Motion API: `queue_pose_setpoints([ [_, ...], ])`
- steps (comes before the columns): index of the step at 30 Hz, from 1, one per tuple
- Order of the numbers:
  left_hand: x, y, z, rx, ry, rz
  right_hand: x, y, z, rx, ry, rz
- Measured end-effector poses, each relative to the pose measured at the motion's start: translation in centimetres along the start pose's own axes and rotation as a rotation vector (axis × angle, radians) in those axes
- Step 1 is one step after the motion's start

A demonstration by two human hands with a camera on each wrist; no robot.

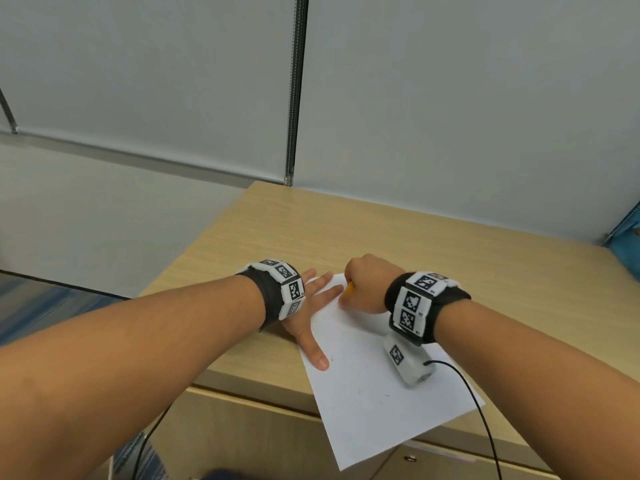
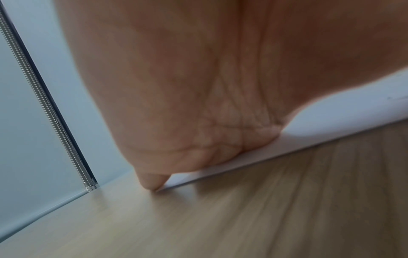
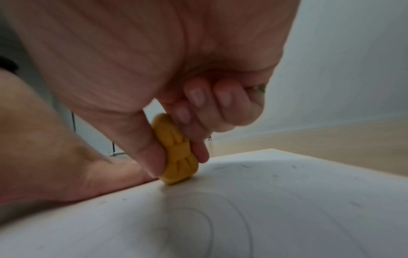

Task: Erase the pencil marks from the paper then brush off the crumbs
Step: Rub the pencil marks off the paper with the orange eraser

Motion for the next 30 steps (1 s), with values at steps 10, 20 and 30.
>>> queue_pose_setpoints([
  [10,-1.7,-0.4,1.5,-0.029,0.109,0.054,-5.7,-0.9,2.3,-0.115,-0.171,-0.047],
  [20,-9.0,-0.7,4.6,0.131,0.072,0.055,-3.0,-0.3,0.5,-0.104,-0.067,0.002],
  [30,-3.4,1.4,0.8,0.012,-0.093,0.027,-4.1,-0.1,-0.7,-0.074,0.038,0.067],
])
Point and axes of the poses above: each hand's wrist, its own x-axis towards the middle knuckle, its own y-axis out of the back of the hand, z = x × y, the point moved 2 cm from there along x, towards the middle knuckle, and after that the axes turned 13 degrees about -x, right-handed, at the moved point
